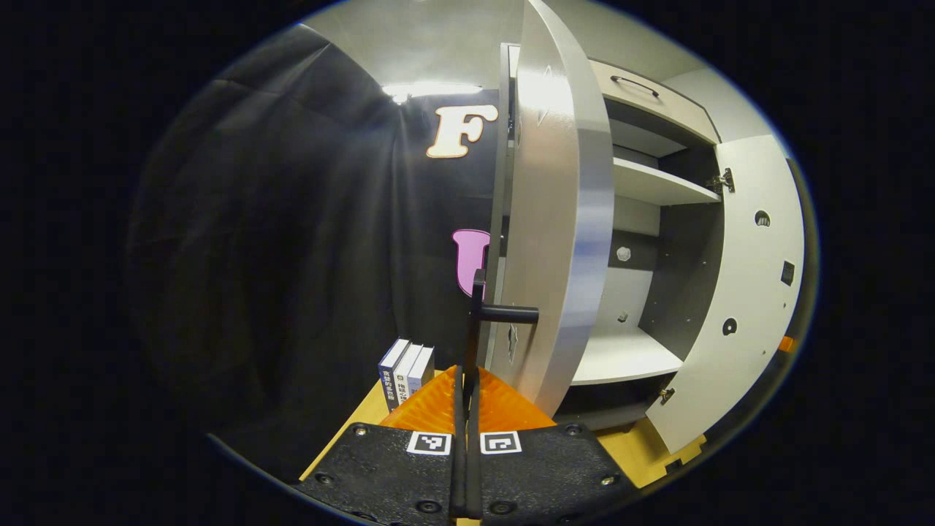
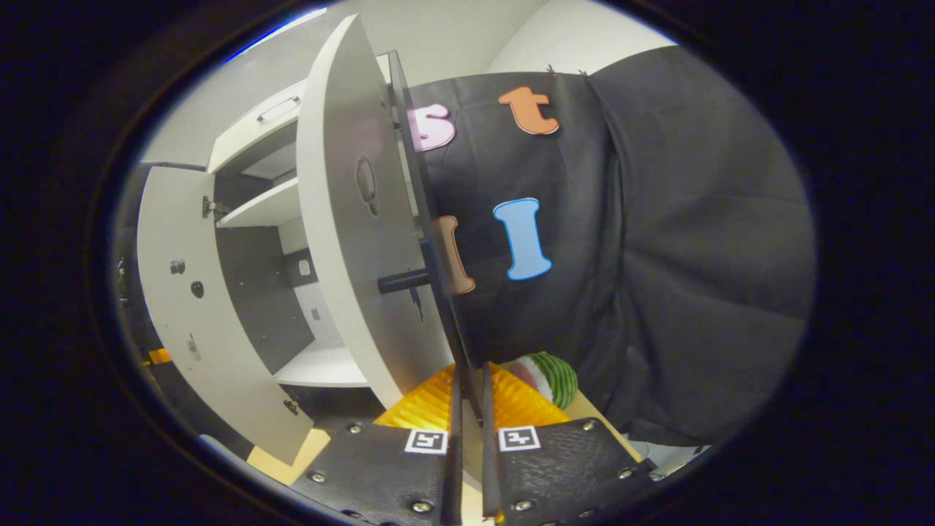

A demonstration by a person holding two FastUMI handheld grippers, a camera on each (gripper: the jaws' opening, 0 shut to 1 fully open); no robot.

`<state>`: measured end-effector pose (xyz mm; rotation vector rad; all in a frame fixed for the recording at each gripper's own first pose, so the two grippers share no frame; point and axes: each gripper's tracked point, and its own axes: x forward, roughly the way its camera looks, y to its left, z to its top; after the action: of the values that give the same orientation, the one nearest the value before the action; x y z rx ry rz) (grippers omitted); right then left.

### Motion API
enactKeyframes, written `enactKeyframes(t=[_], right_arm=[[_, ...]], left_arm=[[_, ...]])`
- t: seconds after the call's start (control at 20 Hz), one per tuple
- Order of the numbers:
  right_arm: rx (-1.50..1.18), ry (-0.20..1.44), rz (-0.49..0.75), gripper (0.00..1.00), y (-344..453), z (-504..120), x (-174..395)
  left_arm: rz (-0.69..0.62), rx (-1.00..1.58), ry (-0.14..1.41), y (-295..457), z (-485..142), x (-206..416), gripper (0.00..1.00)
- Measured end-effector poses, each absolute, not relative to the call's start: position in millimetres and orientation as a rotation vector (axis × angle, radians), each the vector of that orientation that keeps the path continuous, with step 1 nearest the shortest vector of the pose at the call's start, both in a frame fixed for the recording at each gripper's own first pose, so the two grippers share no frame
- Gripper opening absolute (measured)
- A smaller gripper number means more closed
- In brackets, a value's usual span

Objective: Open the right door of the double-door shoe cabinet with the right hand, and open the left door with the left hand.

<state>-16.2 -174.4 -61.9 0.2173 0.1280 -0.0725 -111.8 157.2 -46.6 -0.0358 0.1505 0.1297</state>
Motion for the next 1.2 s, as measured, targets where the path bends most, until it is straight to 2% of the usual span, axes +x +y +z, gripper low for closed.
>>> enactKeyframes(t=[1.05,1.1,1.15,1.2], right_arm=[[0.218,0.093,-0.138,0.11,-175.4,-53.5,-51.2],[0.221,0.091,-0.138,0.11,-173.4,-53.7,-53.4],[0.224,0.091,-0.137,0.11,-170.7,-55.6,-54.7],[0.227,0.092,-0.136,0.11,-168.6,-57.0,-56.4]], left_arm=[[0.097,-0.010,0.141,159.5,-48.4,-112.8,0.00],[0.102,-0.014,0.136,161.0,-47.8,-114.5,0.03],[0.116,-0.014,0.134,165.3,-47.6,-117.1,0.00],[0.128,-0.019,0.135,168.0,-50.0,-120.5,0.06]])
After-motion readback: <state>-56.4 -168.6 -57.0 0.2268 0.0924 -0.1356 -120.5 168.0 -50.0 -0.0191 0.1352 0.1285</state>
